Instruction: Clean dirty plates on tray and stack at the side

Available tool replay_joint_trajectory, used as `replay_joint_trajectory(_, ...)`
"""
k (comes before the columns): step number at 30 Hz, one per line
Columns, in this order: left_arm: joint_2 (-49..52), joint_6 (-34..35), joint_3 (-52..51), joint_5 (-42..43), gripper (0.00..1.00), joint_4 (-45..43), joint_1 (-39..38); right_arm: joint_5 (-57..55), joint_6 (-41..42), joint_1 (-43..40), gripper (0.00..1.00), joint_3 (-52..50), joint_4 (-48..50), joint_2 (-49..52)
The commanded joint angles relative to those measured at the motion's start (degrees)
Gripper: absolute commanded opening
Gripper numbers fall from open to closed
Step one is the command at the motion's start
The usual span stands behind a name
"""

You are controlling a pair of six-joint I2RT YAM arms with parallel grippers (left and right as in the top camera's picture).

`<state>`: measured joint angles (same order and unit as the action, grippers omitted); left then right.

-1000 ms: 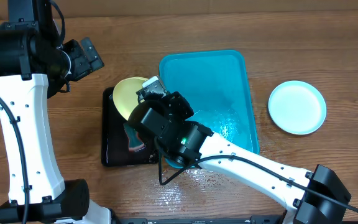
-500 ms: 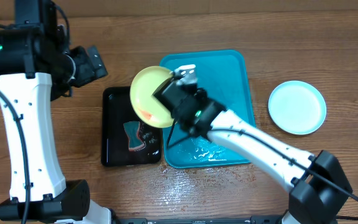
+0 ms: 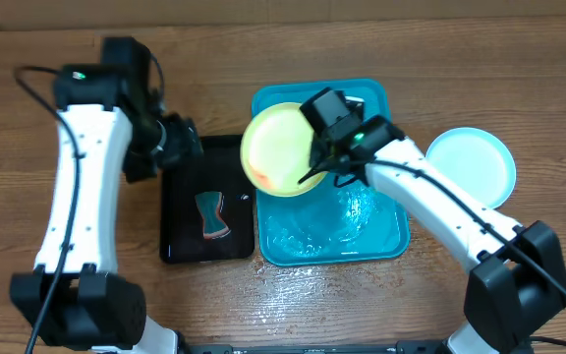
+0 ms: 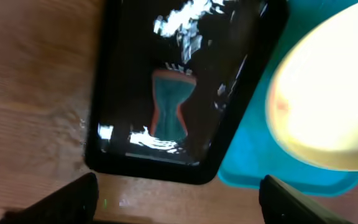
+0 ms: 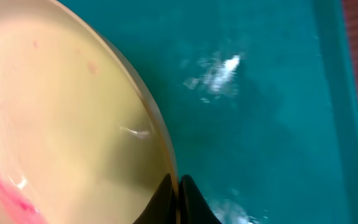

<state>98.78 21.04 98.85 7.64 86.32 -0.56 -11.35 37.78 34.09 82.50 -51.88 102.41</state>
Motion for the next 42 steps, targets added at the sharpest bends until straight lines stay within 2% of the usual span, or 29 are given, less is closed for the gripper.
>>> replay_joint_trajectory(1,-0.2,1.0,-11.5,4.4,0.76,-7.1,-2.2,0.8,1.5,-3.3,0.04,0.8,-2.4,-0.5)
replay_joint_trajectory(3,-0.2,1.8,-17.1,4.5,0.72,-12.2,-3.6,2.5,1.5,-4.5,0.04,-0.5,-2.6,-0.5)
replay_joint_trajectory(6,-0.2,4.7,-23.8,3.3,0.71,-18.3,-5.4,5.8,1.7,-5.7,0.04,-3.5,-1.1,-0.4)
replay_joint_trajectory(11,-0.2,9.5,-31.1,-4.3,0.63,-23.9,-6.7,7.1,10.1,-6.5,0.04,-7.8,2.7,-0.4)
replay_joint_trajectory(15,-0.2,9.5,-35.7,-3.6,0.45,-28.9,-6.7,7.2,13.6,-6.5,0.04,-10.5,5.7,-0.4)
replay_joint_trajectory(18,-0.1,9.5,-38.7,-3.5,0.42,-31.6,-6.7,8.5,13.6,-6.5,0.04,-11.7,7.0,-0.4)
replay_joint_trajectory(20,-0.1,9.4,-39.8,-3.5,0.26,-32.8,-6.7,8.7,14.5,-6.5,0.04,-12.2,7.2,-0.4)
replay_joint_trajectory(22,-0.1,9.4,-39.5,-2.8,0.04,-33.5,-6.6,8.8,15.0,-6.5,0.04,-13.0,7.5,-0.4)
replay_joint_trajectory(27,-0.1,8.7,-35.1,-1.4,0.04,-31.6,-6.6,9.4,16.5,-6.5,0.04,-15.8,9.8,-0.3)
replay_joint_trajectory(35,-0.1,5.7,-19.3,-1.8,0.04,-22.2,-7.9,10.2,16.5,-6.4,0.04,-16.6,11.8,-0.2)
replay_joint_trajectory(38,-0.1,5.9,-16.6,-1.6,0.04,-23.1,-10.4,10.2,16.5,-6.4,0.04,-16.6,11.9,-0.2)
replay_joint_trajectory(42,1.0,7.1,-16.6,-0.7,0.04,-28.8,-15.3,10.2,16.5,-6.4,0.04,-16.6,12.0,-0.2)
